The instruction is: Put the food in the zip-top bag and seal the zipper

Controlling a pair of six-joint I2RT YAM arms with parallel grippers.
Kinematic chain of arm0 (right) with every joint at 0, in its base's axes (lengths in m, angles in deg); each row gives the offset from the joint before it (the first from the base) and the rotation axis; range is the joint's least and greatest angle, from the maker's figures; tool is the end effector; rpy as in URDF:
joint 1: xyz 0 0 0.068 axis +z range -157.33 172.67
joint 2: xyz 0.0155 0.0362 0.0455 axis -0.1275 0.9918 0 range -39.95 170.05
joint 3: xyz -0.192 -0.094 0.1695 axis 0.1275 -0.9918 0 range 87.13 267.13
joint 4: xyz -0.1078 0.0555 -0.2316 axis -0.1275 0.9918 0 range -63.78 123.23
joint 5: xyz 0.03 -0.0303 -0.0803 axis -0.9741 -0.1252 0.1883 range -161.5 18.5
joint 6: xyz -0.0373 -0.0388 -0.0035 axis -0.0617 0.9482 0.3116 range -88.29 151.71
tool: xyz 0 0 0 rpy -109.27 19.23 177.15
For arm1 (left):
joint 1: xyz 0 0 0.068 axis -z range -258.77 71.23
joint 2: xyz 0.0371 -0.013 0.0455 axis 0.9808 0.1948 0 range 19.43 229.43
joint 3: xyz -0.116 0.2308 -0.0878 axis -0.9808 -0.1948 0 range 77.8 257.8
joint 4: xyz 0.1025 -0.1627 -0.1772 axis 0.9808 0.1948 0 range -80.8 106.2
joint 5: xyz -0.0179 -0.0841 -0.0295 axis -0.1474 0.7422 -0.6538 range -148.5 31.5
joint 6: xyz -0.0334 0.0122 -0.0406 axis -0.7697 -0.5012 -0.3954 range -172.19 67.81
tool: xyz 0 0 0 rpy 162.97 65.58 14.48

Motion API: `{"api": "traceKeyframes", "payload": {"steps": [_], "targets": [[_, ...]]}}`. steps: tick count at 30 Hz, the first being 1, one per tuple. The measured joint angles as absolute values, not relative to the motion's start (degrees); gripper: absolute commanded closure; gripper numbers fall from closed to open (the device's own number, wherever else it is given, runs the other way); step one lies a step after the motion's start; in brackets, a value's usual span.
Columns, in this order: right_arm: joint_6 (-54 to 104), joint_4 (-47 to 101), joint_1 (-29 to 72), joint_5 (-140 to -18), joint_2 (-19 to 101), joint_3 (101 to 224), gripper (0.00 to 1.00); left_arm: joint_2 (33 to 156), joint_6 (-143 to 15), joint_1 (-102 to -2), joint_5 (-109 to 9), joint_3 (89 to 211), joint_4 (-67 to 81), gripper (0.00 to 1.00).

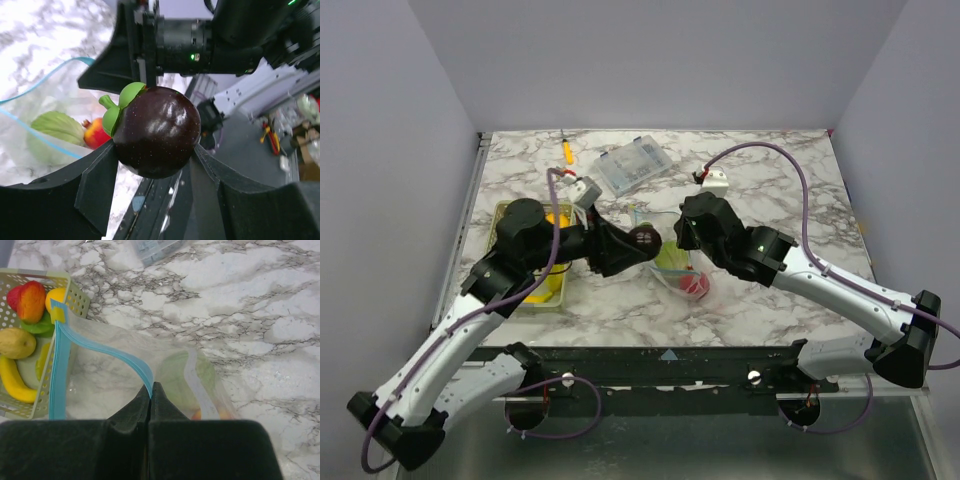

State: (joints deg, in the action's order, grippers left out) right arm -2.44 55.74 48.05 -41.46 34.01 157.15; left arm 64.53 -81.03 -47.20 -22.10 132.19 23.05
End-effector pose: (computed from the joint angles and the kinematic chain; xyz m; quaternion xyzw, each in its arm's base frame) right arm 0.1753 0.2228 0.3525 -0.0360 0.8587 0.1601 0.4855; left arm 0.1322 -0.1061 0.3910 0.2284 0.6927 -0.5225 0.4416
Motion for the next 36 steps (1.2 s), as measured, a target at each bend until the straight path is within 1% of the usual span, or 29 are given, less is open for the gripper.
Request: {"api": "traceKeyframes", "payload": {"steps": [4, 8, 9, 10, 11, 12, 14, 15, 19, 20, 21, 23, 26, 30, 33, 36], "targets": [[-2.76, 55.7, 48.05, -41.66, 34.01, 157.28, 0.99, 72.64, -77.27, -41.27, -23.56, 136.39, 26.15, 1.0], [-2.81, 55.59, 48.05, -42.16, 34.01, 157.39, 0.99, 77.51, -75.39, -39.94, -29.07, 139.73, 30.59, 0.99], [-2.83, 55.59, 48.05, -42.27, 34.01, 157.39, 0.99, 78.67, -75.11, -39.94, -30.66, 140.78, 31.93, 0.93], [-2.83, 55.57, 48.05, -42.36, 34.01, 157.39, 0.99, 79.7, -74.98, -39.94, -31.78, 141.59, 32.82, 0.86], [-2.85, 55.55, 48.05, -42.42, 34.01, 157.39, 0.99, 81.27, -74.89, -39.96, -33.18, 142.83, 34.15, 0.76], [-2.92, 55.5, 48.05, -42.49, 34.01, 157.39, 0.99, 82.41, -74.85, -39.98, -34.18, 143.71, 35.03, 0.64], [-2.96, 55.44, 48.05, -42.53, 33.99, 157.39, 0.99, 85.2, -74.87, -39.94, -35.8, 145.55, 36.84, 0.46], [-2.98, 55.42, 48.05, -42.6, 33.99, 157.39, 0.99, 86.65, -74.93, -39.94, -36.61, 146.33, 37.83, 0.41], [-3.14, 55.37, 48.05, -42.86, 33.96, 157.39, 0.99, 90.78, -75.98, -39.94, -42.75, 149.28, 42.57, 0.13], [-3.2, 55.35, 48.05, -42.92, 33.96, 157.39, 0.99, 91.94, -76.18, -39.94, -44.96, 150.79, 44.71, 0.03], [-3.22, 55.31, 48.05, -43.08, 33.96, 157.39, 0.99, 92.59, -76.38, -39.94, -46.49, 151.71, 45.61, 0.01], [-3.31, 55.15, 48.05, -43.3, 33.92, 157.39, 0.99, 93.01, -77.12, -39.94, -50.07, 152.74, 46.72, 0.01], [-3.4, 54.78, 48.05, -43.54, 33.85, 157.39, 0.99, 92.35, -77.56, -39.96, -52.45, 153.28, 48.1, 0.02], [-3.42, 54.69, 48.05, -43.78, 33.85, 157.39, 1.0, 90.54, -78.5, -39.94, -52.61, 153.3, 48.8, 0.06], [-3.42, 54.67, 48.05, -43.86, 33.85, 157.39, 0.99, 87.5, -78.61, -39.94, -52.59, 152.98, 48.67, 0.12], [-3.42, 54.61, 48.05, -43.89, 33.85, 157.39, 0.99, 83.21, -78.47, -39.96, -52.59, 151.82, 48.71, 0.13]]}}
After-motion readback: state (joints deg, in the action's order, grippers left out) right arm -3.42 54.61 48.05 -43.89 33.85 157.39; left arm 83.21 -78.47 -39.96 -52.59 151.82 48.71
